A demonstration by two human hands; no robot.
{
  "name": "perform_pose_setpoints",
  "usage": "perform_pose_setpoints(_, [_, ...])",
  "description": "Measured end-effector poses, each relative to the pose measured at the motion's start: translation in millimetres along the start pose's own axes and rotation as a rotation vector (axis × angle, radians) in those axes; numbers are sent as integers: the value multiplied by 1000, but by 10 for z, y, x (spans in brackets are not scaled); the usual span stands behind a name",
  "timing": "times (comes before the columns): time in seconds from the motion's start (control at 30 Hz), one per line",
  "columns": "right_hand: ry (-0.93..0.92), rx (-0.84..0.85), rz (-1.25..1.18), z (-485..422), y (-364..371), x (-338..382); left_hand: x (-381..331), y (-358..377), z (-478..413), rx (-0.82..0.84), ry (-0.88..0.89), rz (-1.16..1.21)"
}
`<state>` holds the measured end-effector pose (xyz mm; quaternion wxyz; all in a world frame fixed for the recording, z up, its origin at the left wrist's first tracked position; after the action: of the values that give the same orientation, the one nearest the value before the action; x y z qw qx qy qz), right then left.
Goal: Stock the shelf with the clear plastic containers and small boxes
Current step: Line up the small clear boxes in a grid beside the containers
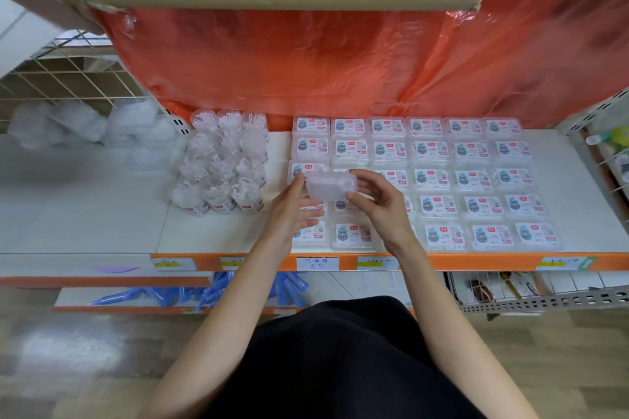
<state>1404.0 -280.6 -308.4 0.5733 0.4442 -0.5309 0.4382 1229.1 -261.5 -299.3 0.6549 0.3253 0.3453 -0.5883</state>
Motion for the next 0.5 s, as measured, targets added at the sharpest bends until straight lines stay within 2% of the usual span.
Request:
perform_pose_setpoints(0.2, [29,5,-38,30,-31,-44,14,52,-4,25,-23,109])
perform_pose_setpoints(0.37, [26,12,-47,21,-84,-74,27,64,-7,79,-9,290])
perform_pose_setpoints(0.5, [86,-14,-16,-4,-87,-75,12,66,26,140,103,229])
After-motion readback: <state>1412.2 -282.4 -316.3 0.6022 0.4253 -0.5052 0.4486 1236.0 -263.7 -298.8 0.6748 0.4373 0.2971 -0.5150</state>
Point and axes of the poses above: each hand's wrist, its own z-axis away from the middle knuckle, its own y-axis out of the palm, x = y × z, the point moved 3 cm from there along -z, towards the middle knuckle, and after that the axes turned 6 degrees about -x, right-handed, at the moved point
